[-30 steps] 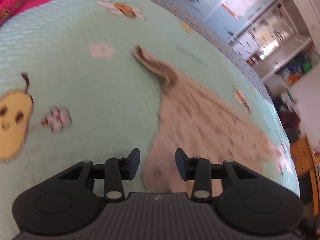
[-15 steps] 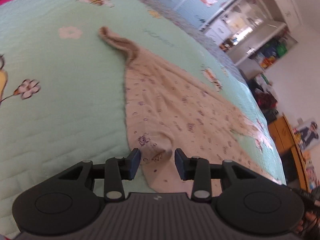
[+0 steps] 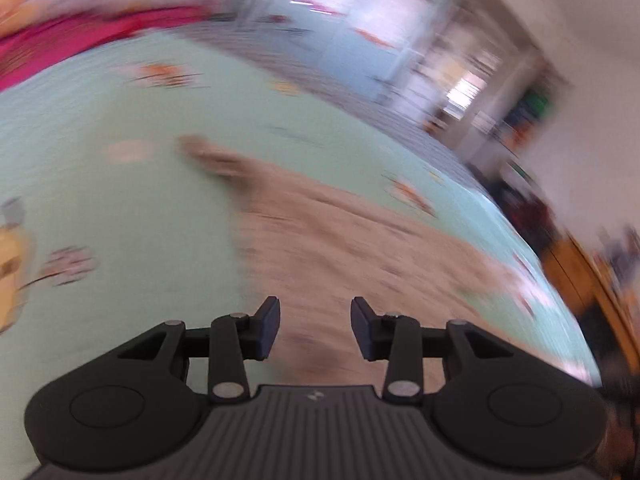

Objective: Fold clothes

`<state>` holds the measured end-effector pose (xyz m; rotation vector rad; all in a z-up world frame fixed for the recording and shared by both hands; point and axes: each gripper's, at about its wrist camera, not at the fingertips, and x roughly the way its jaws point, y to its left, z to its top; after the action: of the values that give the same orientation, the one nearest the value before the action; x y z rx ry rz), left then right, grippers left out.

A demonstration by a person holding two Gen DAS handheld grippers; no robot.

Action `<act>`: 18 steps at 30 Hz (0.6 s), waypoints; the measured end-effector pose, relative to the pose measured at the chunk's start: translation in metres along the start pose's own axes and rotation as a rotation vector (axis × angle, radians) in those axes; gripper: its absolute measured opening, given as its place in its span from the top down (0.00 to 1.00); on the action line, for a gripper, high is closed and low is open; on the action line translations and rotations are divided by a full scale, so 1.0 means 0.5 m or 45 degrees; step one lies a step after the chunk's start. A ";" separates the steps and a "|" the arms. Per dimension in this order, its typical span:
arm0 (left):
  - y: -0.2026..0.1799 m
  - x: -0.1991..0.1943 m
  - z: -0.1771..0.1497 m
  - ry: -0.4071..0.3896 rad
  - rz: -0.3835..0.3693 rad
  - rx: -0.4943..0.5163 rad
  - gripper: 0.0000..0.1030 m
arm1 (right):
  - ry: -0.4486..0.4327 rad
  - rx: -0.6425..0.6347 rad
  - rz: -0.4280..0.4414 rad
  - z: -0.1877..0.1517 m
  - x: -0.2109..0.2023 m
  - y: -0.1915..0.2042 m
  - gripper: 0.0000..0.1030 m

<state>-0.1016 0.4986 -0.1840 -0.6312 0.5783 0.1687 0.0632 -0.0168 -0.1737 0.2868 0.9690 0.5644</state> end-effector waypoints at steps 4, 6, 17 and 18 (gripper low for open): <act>0.061 0.062 -0.014 0.071 -0.018 -0.194 0.60 | 0.028 0.014 -0.012 -0.005 0.015 0.001 0.44; 0.034 0.093 -0.026 0.095 -0.144 -0.209 0.60 | 0.042 -0.001 -0.009 -0.010 0.020 0.011 0.44; -0.146 0.156 -0.067 0.038 -0.210 0.102 0.60 | 0.063 -0.058 -0.027 -0.012 0.022 0.037 0.43; -0.140 0.158 -0.065 0.029 -0.185 0.095 0.60 | 0.069 -0.057 -0.026 -0.014 0.024 0.038 0.43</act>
<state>-0.0286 0.4213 -0.2141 -0.6006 0.5556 0.0034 0.0563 0.0056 -0.1768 0.2220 1.0092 0.5768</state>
